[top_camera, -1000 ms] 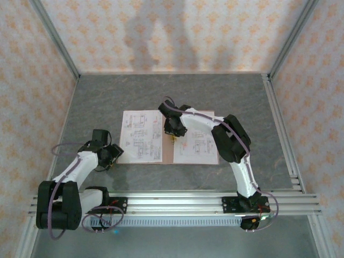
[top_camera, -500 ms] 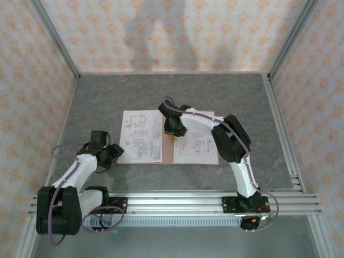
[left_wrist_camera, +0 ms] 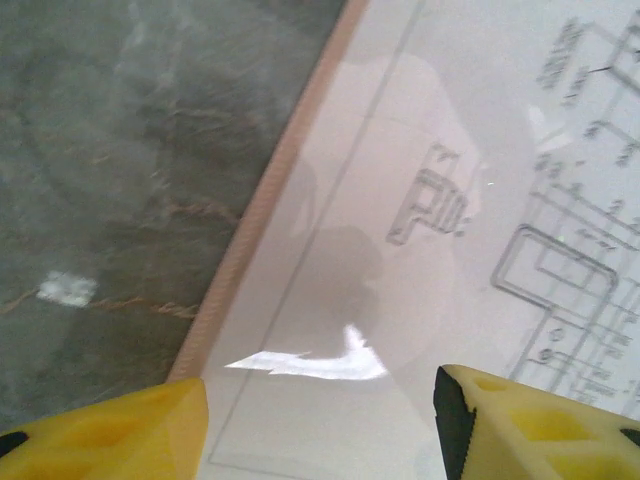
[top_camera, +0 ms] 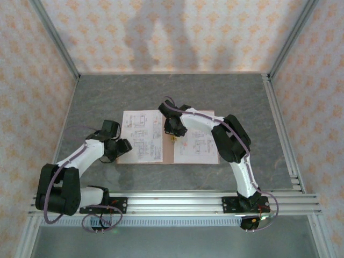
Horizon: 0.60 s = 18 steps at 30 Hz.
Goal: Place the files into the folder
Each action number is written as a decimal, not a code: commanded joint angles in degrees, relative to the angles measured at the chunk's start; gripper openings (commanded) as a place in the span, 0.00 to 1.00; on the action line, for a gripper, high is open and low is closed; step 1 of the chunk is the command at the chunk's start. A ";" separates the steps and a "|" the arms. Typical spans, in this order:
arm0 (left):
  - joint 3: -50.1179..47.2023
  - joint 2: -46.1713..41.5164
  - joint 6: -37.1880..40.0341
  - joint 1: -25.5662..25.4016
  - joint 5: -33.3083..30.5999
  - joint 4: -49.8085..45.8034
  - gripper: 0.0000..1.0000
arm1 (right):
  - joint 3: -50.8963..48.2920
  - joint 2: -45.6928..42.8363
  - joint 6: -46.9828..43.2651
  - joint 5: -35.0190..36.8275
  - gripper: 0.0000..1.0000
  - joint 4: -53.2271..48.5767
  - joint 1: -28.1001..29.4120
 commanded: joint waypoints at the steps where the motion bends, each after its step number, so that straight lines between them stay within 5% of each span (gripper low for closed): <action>1: 0.67 2.64 2.08 -0.89 -1.05 3.05 0.62 | -1.00 2.76 -0.46 1.31 0.24 -3.73 0.02; 12: 5.08 1.78 0.73 -3.98 -16.85 -6.63 0.64 | -1.35 2.72 -0.48 1.38 0.24 -3.53 0.02; 18: 3.19 5.05 0.70 -4.09 -11.82 -2.32 0.65 | -1.00 3.10 -0.27 1.04 0.24 -3.51 -0.03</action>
